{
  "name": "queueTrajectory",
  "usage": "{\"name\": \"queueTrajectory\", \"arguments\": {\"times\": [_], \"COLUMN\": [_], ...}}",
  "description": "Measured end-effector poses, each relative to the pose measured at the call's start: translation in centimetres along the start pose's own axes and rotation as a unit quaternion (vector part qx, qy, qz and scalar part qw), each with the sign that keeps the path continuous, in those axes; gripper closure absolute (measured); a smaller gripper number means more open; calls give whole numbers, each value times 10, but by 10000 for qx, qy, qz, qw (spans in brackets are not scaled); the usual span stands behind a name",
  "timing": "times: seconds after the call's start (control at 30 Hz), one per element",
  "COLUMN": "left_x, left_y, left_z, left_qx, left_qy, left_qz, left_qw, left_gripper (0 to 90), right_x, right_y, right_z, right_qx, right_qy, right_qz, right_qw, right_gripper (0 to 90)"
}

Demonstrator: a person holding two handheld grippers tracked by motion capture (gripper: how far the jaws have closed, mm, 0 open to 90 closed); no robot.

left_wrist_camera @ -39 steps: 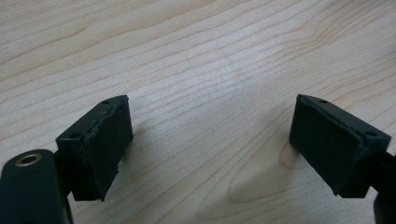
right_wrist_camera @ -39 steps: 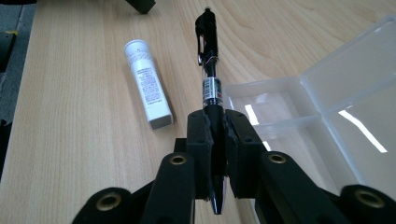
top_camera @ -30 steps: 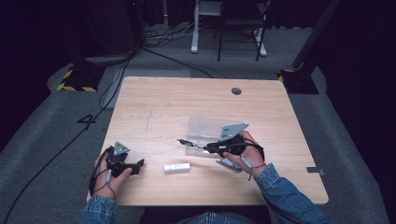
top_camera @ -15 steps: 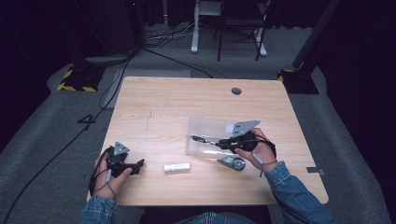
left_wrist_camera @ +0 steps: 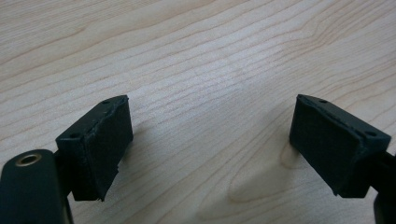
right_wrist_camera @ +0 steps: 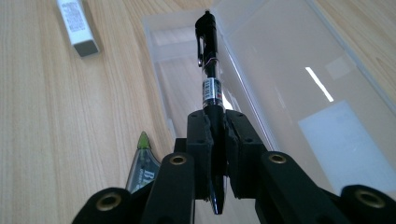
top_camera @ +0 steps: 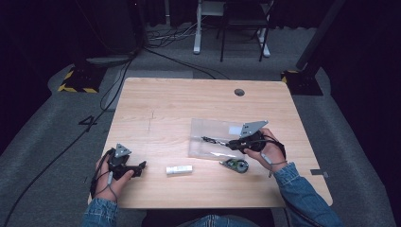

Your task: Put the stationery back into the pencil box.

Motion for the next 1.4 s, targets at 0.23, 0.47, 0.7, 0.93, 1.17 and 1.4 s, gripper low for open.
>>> {"name": "queueTrajectory", "arguments": {"times": [0.23,0.47,0.7,0.93,1.17,1.4], "left_x": [0,0,0,0,0,0], "left_y": [0,0,0,0,0,0], "left_z": [0,0,0,0,0,0], "left_qx": [1,-7,1,-7,1,1], "left_qy": [2,0,-3,-2,1,-1], "left_qz": [1,-11,-3,-9,-1,-3], "left_qw": [10000,10000,10000,10000,10000,10000], "left_gripper": [136,136,136,136,136,136], "right_x": [-9,-15,-18,-22,-23,-24], "right_y": [-7,-12,-17,-19,-20,-20], "right_z": [5,7,8,10,11,15], "right_qx": [-59,-165,-217,-259,-331,-738], "right_qy": [23,71,127,150,230,445], "right_qz": [-188,-363,-443,-486,-513,-634], "right_qw": [9998,9992,9987,9984,9979,9943], "right_gripper": [814,813,812,810,809,752]}}
Point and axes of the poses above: each handheld gripper's, and its own axes: y roughly backward along the jaws, x roughly out of its top, z roughly to its right, the point moved 5 cm from there along -y, roughly forward along the jaws, and after that the axes turned 4 degrees about -x, right-handed, at the moved point
